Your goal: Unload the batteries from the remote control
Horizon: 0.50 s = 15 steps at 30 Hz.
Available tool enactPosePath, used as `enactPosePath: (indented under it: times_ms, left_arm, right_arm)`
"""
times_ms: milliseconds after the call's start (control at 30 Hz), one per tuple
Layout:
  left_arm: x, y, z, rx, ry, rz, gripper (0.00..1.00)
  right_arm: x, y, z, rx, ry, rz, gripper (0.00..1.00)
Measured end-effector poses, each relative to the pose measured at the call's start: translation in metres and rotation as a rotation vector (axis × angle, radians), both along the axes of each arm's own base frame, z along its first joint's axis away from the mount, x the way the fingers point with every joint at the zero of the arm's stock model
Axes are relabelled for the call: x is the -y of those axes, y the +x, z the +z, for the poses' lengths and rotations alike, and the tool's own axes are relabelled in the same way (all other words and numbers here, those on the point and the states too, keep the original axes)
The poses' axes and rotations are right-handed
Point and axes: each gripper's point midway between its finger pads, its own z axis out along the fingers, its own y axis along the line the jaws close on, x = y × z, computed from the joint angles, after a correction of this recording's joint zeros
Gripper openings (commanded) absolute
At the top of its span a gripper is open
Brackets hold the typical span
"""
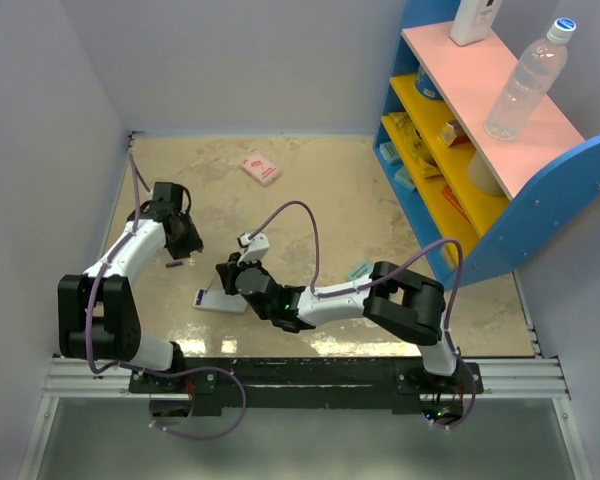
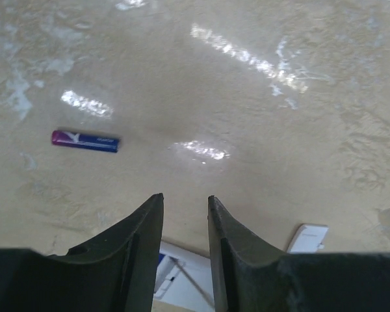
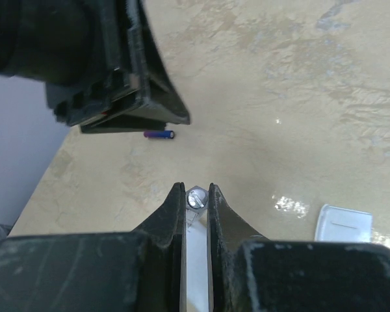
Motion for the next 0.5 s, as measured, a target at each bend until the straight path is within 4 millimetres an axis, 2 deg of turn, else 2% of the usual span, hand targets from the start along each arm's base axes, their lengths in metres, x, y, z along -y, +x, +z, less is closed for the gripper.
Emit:
enactPosePath:
  times_ms: [100, 267, 333, 500]
  left_arm:
    - [-0.012, -0.01, -0.001, -0.004, -0.001, 0.047, 0.35]
    - [-0.025, -0.01, 0.014, 0.048, 0.029, 0.083, 0.31]
    - [-0.026, -0.015, 0.007, 0.03, 0.036, 0.087, 0.29]
    - [-0.025, -0.035, -0.022, -0.083, 0.037, 0.084, 0.28]
  right_arm:
    - [0.009, 0.006, 0.0, -0.003, -0.006, -0.034, 0.0]
    - [0.028, 0.016, 0.0, -0.006, -0.005, -0.048, 0.0]
    - [0.031, 0.021, 0.0, -0.009, 0.006, -0.037, 0.0]
    - [0.027, 0.022, 0.002, 0.003, -0.003, 0.03, 0.0]
